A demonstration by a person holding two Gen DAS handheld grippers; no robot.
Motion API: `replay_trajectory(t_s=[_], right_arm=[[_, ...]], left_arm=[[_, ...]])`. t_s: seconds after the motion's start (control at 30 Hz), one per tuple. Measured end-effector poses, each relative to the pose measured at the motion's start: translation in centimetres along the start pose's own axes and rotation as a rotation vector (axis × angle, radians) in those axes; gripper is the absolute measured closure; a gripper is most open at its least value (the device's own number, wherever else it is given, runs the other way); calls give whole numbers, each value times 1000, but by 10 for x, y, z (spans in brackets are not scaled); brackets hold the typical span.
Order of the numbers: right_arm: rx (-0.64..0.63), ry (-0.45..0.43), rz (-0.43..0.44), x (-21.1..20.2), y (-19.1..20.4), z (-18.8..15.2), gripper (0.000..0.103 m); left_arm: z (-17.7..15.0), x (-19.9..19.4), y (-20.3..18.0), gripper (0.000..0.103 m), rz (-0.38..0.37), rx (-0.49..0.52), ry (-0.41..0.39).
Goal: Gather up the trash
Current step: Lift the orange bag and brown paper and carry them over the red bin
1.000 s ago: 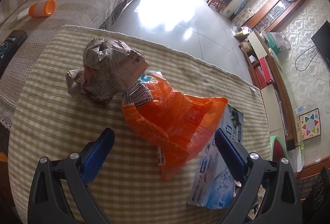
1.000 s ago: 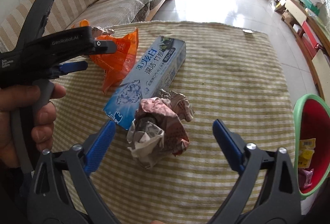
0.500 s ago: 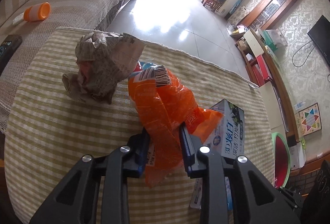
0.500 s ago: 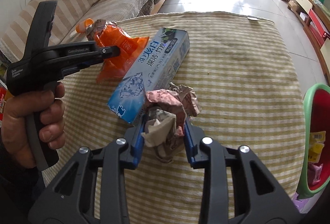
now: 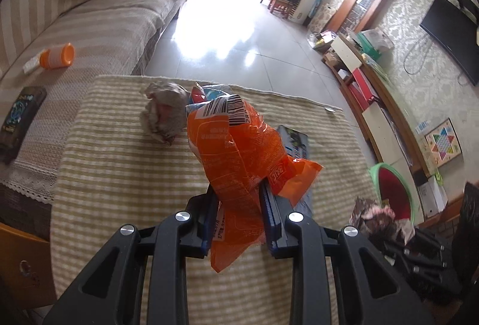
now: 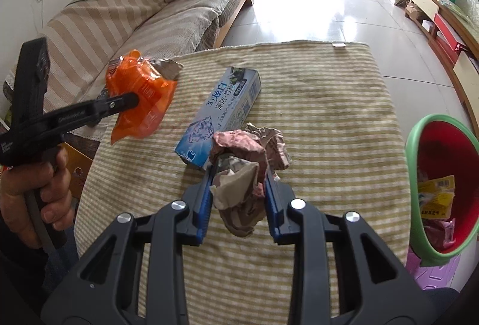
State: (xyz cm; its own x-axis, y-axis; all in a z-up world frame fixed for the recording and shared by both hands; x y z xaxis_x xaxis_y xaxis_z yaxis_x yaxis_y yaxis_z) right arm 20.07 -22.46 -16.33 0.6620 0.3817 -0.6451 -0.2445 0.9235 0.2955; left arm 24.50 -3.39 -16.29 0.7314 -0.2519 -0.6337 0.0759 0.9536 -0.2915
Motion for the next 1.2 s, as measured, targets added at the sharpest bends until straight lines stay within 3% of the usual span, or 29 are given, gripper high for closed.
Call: replay_trajectory(t_s=[0.27,0.53,0.87,1.2], right_arm=[[22,-68,-5,-36,0,6,73],[50,-133,-37,-71,-18,15,73],[108,-209,-133,-113,-73,27,73],[185,-260,-258,-146,-159,38,73]], left_arm=[[-10,-57,-13,79,-6,102,-20],[-17,-76,-45,79,-50,142,-28],[-15,-68,-110,79,-162,192,-19],[-16,-37,-189,79,-255,288,17]])
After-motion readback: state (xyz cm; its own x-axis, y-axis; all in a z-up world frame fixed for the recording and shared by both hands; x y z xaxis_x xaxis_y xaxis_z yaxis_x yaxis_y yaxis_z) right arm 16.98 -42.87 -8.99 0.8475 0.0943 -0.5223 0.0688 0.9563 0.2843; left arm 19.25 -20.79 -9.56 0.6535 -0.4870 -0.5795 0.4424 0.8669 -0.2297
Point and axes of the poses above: each gripper's, at about its wrist camera, not at the fingertips, and x roughly the way its jaws point, y to its left, z to its top, the point moved 5 cm from there along x, roughly the way its jaws point, and after that the axes turned 13 degrees about -y, right-handed, at the moved point
